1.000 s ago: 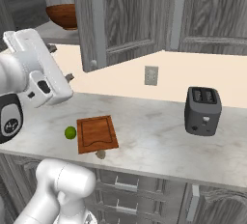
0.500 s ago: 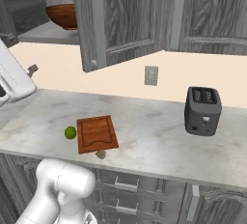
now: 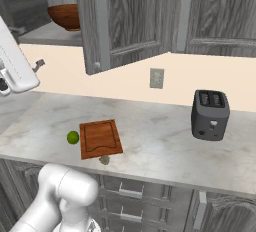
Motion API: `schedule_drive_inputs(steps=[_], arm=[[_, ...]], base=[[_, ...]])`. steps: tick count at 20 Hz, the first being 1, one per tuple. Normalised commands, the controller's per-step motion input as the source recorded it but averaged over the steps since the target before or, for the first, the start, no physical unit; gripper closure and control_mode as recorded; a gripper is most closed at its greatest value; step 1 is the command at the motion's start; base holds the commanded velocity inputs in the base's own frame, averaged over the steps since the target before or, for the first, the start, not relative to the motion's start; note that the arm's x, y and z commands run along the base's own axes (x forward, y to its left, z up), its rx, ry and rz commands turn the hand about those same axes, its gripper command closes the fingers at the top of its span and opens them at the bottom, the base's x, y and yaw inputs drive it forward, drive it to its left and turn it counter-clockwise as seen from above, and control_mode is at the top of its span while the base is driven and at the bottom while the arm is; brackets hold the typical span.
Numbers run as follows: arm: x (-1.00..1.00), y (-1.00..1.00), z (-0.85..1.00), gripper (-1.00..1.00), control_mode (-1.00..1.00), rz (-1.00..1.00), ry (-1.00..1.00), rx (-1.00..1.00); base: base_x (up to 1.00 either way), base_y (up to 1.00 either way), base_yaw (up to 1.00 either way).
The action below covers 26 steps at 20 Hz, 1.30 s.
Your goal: Open the cabinet. Place the bowl and condiment on the counter. Then place the lime and garlic on the cutting board.
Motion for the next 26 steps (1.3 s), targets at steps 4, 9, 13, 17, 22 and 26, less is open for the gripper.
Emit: schedule_drive_inputs(steps=[4,9,13,17,22,26], arm=[[0.21,0.01,0.02,-1.00,-1.00,-0.20,-0.24,0.14],[0.30,0.02,0.00,-1.00,-1.00,-0.18,-0.15,0.14],[0.40,0.19,0.00,-1.00,-1.00,-0.10,-0.16,0.15],[0.42,0.16,0.00,-1.00,-1.00,-0.06,-0.17,0.17],[0.48,0.13,0.00,-1.00,-1.00,-0.13,-0.18,0.17],[0.57,0.19,-0.04,-1.00,-1.00,-0.19,-0.17,0.10]], base=[[0.00,0.00,0.00],[0.00,0.00,0.00],[0.00,0.00,0.00],[0.00,0.00,0.00],[0.00,0.00,0.00],[0.00,0.00,0.00]])
